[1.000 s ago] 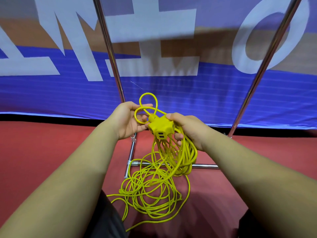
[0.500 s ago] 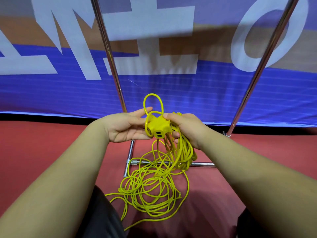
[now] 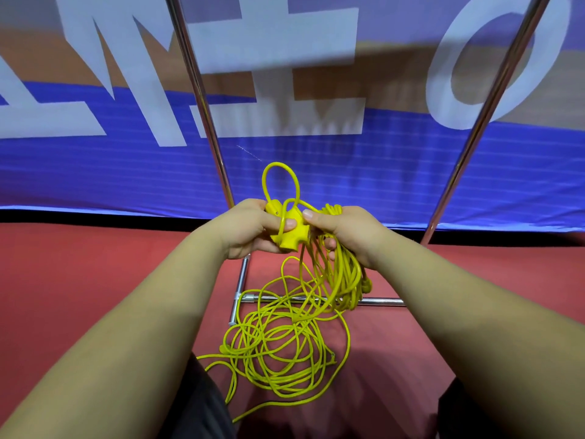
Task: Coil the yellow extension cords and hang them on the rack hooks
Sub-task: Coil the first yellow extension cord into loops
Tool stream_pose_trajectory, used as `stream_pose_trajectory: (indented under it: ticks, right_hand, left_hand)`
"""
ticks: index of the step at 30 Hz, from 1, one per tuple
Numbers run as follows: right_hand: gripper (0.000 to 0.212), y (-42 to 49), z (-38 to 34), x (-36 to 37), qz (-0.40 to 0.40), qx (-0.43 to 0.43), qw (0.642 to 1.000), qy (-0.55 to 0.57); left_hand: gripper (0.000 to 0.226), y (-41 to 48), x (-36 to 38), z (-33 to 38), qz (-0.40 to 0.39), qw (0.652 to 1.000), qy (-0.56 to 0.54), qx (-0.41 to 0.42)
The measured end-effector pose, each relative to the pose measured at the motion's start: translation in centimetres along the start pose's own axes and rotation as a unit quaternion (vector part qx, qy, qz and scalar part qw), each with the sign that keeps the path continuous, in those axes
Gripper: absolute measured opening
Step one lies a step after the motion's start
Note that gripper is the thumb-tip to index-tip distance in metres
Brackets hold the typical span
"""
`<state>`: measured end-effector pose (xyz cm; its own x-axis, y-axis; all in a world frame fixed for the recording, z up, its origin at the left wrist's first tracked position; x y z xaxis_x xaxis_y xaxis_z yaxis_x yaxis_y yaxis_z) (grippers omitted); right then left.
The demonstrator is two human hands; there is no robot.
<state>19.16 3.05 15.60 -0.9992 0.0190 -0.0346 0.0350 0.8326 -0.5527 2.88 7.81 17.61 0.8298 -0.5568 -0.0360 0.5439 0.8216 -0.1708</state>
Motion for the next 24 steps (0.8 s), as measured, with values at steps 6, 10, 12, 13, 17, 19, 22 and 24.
stream_pose_trajectory:
  ticks: [6,10,12,13,17,19,22,24]
  right_hand:
    - [0.051,0.5,-0.2,-1.2,0.019,0.008,1.0,0.018]
    - [0.049,0.3,0.0,-2.3,0.047,0.023,0.998,0.022]
    - [0.052,0.5,0.6,-2.2,0.043,0.04,0.998,0.005]
    - [0.054,0.5,0.9,-2.1,0.041,0.049,0.998,-0.006]
    - [0.055,0.5,1.6,-1.3,0.014,0.079,0.997,-0.005]
    - [0.054,0.5,1.9,-0.2,-0.044,0.098,0.994,0.029]
    - [0.052,0.6,2.3,1.2,-0.095,0.126,0.985,0.065]
    - [0.05,0.4,2.1,1.5,-0.1,0.13,0.981,0.101]
  left_hand:
    - [0.014,0.1,0.2,0.0,0.021,1.0,-0.018,0.011]
    - [0.019,0.3,0.5,0.2,-0.001,0.999,0.037,0.026]
    - [0.018,0.3,1.0,0.2,-0.005,0.998,0.051,0.035]
    - [0.018,0.4,1.3,0.3,-0.004,0.998,0.054,0.04]
    - [0.018,0.4,2.6,0.6,-0.011,0.999,0.01,0.047]
    - [0.014,0.4,3.2,0.9,-0.007,0.998,-0.033,0.058]
    - [0.016,0.6,3.9,1.3,0.017,0.991,-0.102,0.082]
    - [0.015,0.9,3.6,1.6,0.056,0.989,-0.085,0.103]
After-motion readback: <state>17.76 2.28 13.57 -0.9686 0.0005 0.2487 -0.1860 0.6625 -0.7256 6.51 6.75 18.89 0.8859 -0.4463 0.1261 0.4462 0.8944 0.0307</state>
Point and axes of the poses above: each hand's wrist, its own y-axis towards the middle knuckle, its own x-axis out of the palm, z = x × y, the point moved 9 cm from there along y, towards the middle knuckle, and after that the axes turned 13 degrees about x, right-handed, at the moved point
